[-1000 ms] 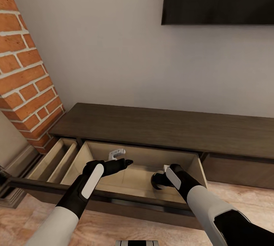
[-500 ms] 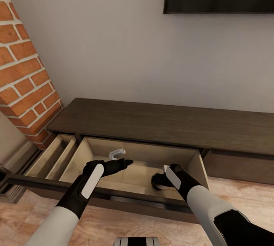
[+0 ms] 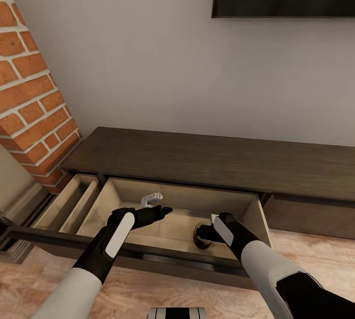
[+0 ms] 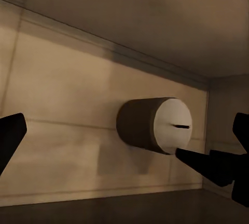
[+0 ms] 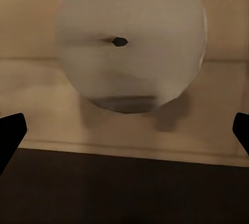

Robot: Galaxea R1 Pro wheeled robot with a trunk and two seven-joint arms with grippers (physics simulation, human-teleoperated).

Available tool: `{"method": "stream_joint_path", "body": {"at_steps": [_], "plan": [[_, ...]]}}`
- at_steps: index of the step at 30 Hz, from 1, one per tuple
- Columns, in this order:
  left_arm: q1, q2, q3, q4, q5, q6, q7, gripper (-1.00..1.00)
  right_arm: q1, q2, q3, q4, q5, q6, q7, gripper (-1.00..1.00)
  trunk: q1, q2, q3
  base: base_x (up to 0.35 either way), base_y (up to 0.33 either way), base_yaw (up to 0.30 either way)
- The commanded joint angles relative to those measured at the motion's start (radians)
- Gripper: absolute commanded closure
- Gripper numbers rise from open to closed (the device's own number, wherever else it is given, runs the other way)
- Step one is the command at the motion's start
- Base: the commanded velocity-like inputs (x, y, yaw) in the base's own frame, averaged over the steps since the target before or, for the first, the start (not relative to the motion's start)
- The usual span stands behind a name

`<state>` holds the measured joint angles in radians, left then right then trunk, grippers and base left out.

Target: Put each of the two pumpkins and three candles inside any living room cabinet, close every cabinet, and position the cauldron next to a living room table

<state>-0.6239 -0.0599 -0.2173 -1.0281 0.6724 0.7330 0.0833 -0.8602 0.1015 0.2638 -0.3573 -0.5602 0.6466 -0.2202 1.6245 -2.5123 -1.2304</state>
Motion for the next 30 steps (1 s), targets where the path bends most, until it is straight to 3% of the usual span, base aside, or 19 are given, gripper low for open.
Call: {"method": "stream_joint_path", "body": {"at_steps": [1, 22, 30], "plan": [[0.000, 0.000, -0.001, -0.001, 0.010, 0.003, 0.009, -1.00, 0.000, 0.000, 0.008, -0.002, -0.010, 0.002, -0.008, -1.00, 0.000, 0.000, -0.001, 0.000, 0.000, 0.000], [0.000, 0.000, -0.001, -0.001, 0.009, 0.003, 0.009, -1.00, 0.000, 0.001, 0.009, 0.000, -0.012, 0.010, -0.006, -1.00, -0.009, 0.004, 0.073, 0.000, 0.000, 0.000], [0.000, 0.000, -0.001, 0.002, 0.009, 0.003, 0.009, -1.00, 0.000, 0.001, 0.009, -0.002, -0.014, 0.011, 0.000, -1.00, -0.009, 0.004, 0.074, -0.100, 0.000, 0.000]]}}
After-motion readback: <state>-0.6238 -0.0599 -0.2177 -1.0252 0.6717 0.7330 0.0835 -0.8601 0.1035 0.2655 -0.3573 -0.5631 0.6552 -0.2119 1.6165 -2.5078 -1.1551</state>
